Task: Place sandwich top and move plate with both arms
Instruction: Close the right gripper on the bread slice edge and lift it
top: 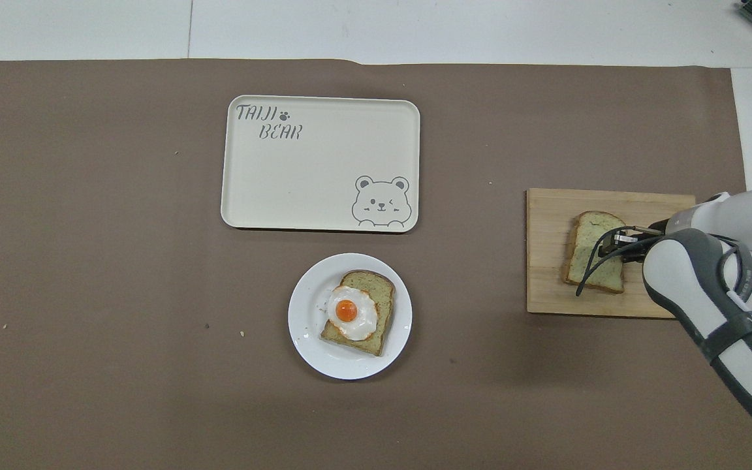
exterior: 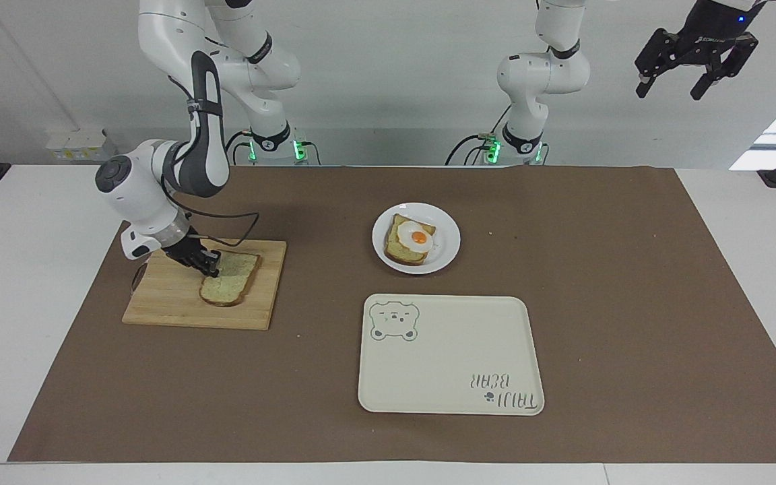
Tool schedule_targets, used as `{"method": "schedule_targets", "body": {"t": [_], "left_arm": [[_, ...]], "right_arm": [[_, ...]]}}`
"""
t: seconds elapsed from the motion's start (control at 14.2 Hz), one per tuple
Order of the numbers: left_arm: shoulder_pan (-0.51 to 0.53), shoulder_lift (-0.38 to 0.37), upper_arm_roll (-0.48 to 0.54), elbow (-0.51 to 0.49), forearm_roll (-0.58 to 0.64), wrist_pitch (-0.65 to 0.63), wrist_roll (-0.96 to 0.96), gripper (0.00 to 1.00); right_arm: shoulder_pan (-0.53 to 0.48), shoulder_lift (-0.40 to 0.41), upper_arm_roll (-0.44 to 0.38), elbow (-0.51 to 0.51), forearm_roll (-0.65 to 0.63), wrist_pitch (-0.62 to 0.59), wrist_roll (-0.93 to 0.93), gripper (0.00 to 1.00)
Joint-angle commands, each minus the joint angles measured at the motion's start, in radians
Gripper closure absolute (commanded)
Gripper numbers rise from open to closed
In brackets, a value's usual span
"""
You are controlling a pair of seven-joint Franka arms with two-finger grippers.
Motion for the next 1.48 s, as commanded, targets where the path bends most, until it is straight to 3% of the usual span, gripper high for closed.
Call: {"method": "schedule_targets", "body": {"t": [0.0,0.56,1.41], "left_arm": [[0.014,-0.022,-0.007,-0.022,-0.007,-0.004,-0.006,0.0],[0.014,-0.022,-0.007,-0.022,-0.007,-0.004,-0.008,0.0],[0.014,-0.022,-0.007,-0.022,-0.007,-0.004,-0.006,0.0]], "right_arm": [[-0.007,0.001,0.011,-0.017,0.038,0.019,-0.031,1.0],[-0.002,0.015,0.011,0.015,0.038,-0.009,-0.124,1.0],[0.0,-0.026,0.016,0.19,0.065,-0.312,-0.163,1.0]]}}
